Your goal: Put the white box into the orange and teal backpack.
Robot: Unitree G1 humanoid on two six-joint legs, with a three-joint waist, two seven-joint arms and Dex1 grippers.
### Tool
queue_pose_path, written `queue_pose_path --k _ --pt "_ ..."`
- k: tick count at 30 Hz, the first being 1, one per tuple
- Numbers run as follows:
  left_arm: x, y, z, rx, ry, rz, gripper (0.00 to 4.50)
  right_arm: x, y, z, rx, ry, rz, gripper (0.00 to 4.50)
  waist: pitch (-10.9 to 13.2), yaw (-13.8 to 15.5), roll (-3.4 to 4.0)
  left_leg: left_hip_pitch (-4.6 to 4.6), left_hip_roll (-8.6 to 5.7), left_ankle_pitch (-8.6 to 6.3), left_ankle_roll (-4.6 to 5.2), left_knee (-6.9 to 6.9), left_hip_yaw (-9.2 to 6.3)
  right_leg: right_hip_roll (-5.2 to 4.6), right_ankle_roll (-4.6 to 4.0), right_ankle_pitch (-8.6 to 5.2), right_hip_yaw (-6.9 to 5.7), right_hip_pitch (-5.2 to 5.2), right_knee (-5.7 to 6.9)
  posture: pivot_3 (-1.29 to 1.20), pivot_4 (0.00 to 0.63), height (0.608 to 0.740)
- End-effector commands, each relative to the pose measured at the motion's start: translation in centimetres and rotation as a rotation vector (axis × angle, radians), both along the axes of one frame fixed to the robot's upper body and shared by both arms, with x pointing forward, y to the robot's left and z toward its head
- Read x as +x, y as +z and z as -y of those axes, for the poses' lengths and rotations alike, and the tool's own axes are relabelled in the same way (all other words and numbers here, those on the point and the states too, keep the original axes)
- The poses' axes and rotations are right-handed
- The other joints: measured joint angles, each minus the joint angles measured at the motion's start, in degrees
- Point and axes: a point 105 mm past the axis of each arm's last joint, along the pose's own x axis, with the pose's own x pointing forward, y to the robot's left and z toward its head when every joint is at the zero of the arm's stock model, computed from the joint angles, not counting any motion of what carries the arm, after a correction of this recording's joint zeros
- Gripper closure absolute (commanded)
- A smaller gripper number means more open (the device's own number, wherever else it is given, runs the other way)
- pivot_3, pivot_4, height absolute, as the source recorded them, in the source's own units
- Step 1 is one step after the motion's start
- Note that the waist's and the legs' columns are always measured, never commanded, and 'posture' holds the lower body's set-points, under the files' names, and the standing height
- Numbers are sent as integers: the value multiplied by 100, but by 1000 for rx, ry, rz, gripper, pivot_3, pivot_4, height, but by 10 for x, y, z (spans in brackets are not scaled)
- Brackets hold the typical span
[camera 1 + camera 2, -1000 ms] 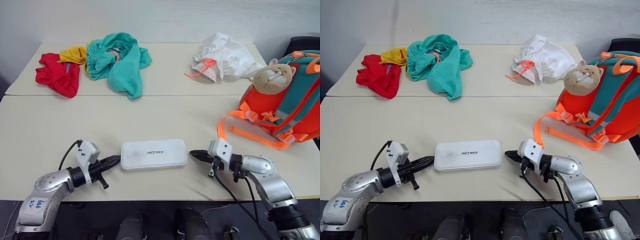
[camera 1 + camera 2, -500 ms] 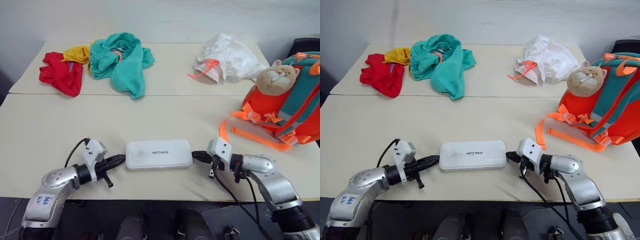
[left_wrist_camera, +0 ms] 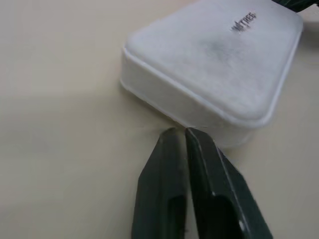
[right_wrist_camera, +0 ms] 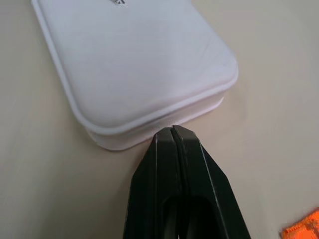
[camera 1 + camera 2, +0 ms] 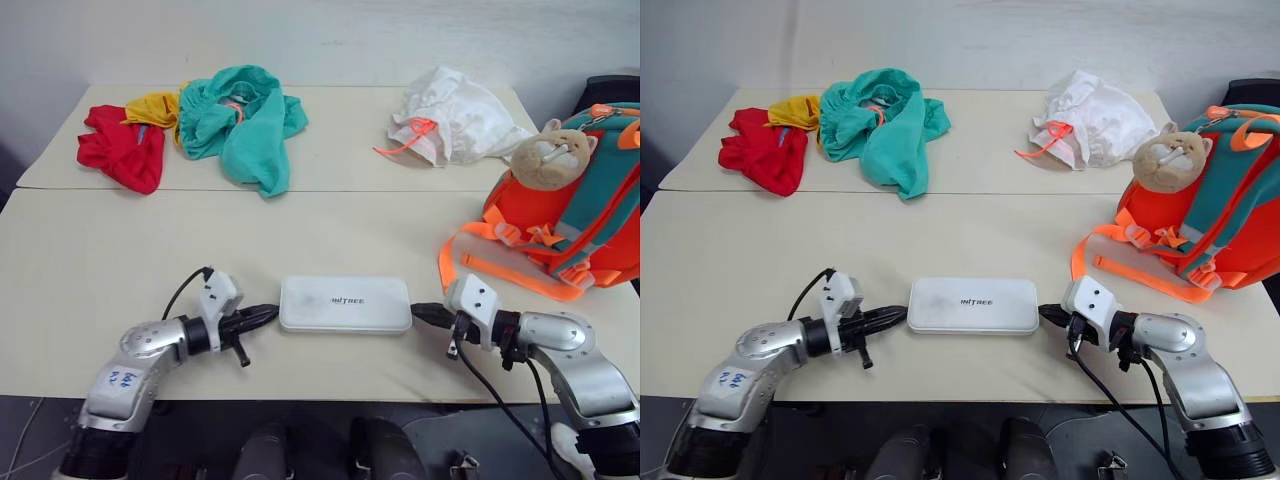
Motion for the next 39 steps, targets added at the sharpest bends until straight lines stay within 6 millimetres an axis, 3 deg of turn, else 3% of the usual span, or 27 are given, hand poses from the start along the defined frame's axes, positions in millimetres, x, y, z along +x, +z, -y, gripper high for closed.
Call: queue_pose_path --k 1,6,9,12,16,24,32,36,39 --pt "8 22 -25 -71 87 -104 2978 1 15 15 -25 -5 50 4500 0 3 0 0 0 0 0 6 0 -1 0 0 0 1 3 0 150 740" --pt "22 37 -29 -160 64 -407 1439 3 14 16 -45 40 37 4500 1 23 -2 -4 -4 -1 1 19 -10 -1 0 0 -6 6 7 0 150 740" --pt "33 41 -15 -200 47 -589 1439 8 13 12 -49 76 30 4500 2 17 -4 -10 -4 0 1 22 -8 9 5 2 -5 5 19 0 150 740" --pt "33 28 -3 -118 34 -754 1439 11 10 7 -70 124 24 4500 3 9 -5 -11 -4 1 2 30 -3 28 7 3 0 7 26 0 150 740" --pt "41 26 13 -187 25 -868 1439 23 10 2 -88 142 48 4500 6 -9 -12 -9 11 2 -5 33 14 70 8 4 25 -2 25 0 150 740" --pt "50 13 36 -201 38 -914 1439 32 5 -24 -48 212 49 4500 6 27 -13 -2 15 6 -14 41 17 66 8 3 44 0 34 0 150 740" --pt "42 16 54 -298 -54 -954 1439 34 3 -50 -12 257 61 4500 5 4 -14 1 18 4 -17 47 16 56 9 4 49 3 37 0 150 740" --pt "37 15 49 -298 -47 -959 2141 34 4 -48 -14 250 68 4500 5 -3 -14 1 20 4 -18 46 16 56 8 4 50 3 36 0 150 740" --pt "35 18 41 -312 -41 -957 2919 32 6 -38 -15 222 77 4500 4 3 -15 1 22 4 -19 47 15 56 8 4 49 3 36 0 150 740"
